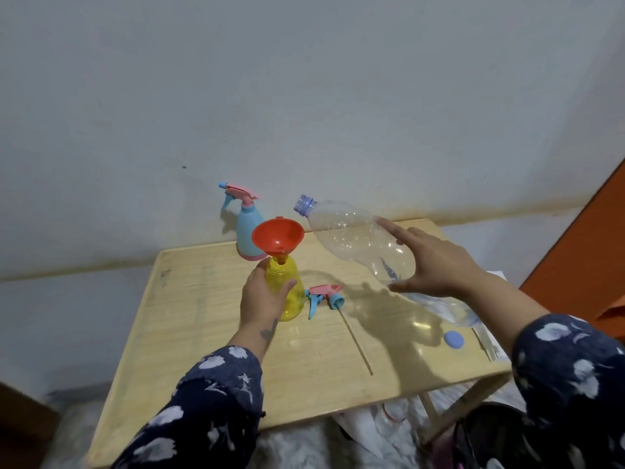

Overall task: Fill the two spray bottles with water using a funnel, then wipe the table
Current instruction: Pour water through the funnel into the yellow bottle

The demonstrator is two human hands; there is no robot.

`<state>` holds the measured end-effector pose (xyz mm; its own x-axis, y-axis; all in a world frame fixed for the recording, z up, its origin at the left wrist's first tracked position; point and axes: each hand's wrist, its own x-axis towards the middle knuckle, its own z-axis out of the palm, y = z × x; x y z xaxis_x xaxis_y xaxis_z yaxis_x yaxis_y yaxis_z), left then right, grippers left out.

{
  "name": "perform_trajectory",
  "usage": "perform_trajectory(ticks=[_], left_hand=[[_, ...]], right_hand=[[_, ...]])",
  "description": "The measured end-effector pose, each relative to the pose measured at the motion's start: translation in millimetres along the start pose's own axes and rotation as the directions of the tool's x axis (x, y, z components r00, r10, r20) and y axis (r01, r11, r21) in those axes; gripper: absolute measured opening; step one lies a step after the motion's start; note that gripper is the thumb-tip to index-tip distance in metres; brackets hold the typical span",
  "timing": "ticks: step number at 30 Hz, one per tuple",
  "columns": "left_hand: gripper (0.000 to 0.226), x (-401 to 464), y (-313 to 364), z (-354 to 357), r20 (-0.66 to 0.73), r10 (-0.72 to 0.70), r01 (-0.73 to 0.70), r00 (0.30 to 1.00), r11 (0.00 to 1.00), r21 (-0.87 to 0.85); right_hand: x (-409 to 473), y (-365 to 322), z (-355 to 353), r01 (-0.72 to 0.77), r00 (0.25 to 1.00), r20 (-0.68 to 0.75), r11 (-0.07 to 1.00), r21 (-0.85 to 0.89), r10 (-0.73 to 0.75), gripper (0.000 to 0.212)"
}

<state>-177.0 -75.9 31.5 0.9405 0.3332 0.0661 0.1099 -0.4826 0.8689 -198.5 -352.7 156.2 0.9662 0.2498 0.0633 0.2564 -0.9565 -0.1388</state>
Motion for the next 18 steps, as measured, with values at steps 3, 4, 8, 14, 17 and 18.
perform_trajectory(ticks=[3, 4, 8, 14, 17, 18], left_hand=[[0.061, 0, -1, 1, -0.006, -0.009, 0.009, 1.0, 1.0, -0.015], [0.061, 0, -3, 1, -0.003, -0.002, 0.002, 1.0, 1.0, -0.016], [0.065, -1, -9, 4, -0.003, 0.004, -0.004, 1.0, 1.0, -0.026], [0.072, -4, -14, 8, -0.011, -0.004, 0.004, 1.0, 1.0, -0.019], [0.073, -4, -15, 9, -0.017, 0.015, -0.015, 1.0, 1.0, -0.014], [0.072, -3, -15, 9, -0.015, 0.019, -0.02, 1.0, 1.0, -0.018]], right_hand=[[-4, 1, -6, 0.014, 0.999, 0.031, 0.998, -0.069, -0.012, 0.111], [-5, 1, -7, 0.017, 0.999, 0.034, 0.996, -0.093, -0.014, 0.111], [-7, 4, -18, 0.005, 0.999, 0.034, 0.987, -0.16, 0.0, 0.111], [-2, 5, -32, 0.048, 0.999, -0.005, 0.966, -0.256, -0.051, 0.108], [3, 6, -36, 0.056, 0.998, -0.022, 0.957, -0.284, -0.065, 0.106], [4, 6, -37, 0.056, 0.997, -0.03, 0.957, -0.285, -0.067, 0.106]])
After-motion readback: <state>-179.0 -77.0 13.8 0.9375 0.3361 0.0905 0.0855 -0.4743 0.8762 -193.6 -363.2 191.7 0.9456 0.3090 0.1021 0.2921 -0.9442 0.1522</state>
